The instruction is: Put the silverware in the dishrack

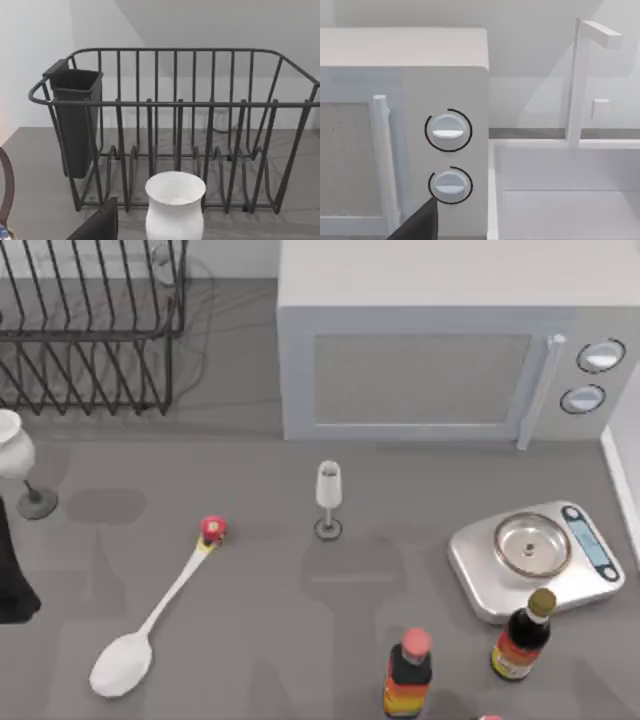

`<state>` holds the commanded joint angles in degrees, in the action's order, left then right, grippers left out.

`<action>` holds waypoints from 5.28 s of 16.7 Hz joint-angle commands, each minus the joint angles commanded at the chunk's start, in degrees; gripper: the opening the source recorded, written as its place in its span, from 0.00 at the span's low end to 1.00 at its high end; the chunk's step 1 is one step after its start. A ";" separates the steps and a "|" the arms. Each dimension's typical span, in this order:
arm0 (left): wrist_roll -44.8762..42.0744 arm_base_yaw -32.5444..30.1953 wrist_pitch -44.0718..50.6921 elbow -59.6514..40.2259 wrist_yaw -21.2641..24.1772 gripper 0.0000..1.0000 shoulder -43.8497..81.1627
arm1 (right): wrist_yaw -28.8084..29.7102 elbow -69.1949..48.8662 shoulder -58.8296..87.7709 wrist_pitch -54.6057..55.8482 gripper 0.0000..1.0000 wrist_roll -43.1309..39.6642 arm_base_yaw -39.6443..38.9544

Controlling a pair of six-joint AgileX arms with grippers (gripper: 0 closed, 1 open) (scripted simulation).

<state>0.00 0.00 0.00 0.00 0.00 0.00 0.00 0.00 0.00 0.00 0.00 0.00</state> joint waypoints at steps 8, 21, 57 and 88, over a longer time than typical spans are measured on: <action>-0.19 -3.72 8.82 -11.32 0.05 1.00 12.75 | 0.00 0.00 0.00 0.00 1.00 0.00 0.00; -2.03 -19.95 49.30 -58.38 -0.04 1.00 82.99 | 0.00 0.00 0.00 0.00 1.00 0.00 0.00; -2.86 -24.90 38.89 -61.90 0.08 0.47 112.71 | 0.00 0.00 0.00 0.00 1.00 0.00 0.00; -2.20 -25.35 85.22 -99.30 0.12 0.00 102.08 | 0.00 0.00 0.00 0.00 1.00 0.00 0.00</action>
<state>-2.20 -25.35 85.22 -99.30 0.12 102.08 0.00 0.00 0.00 0.00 0.00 0.00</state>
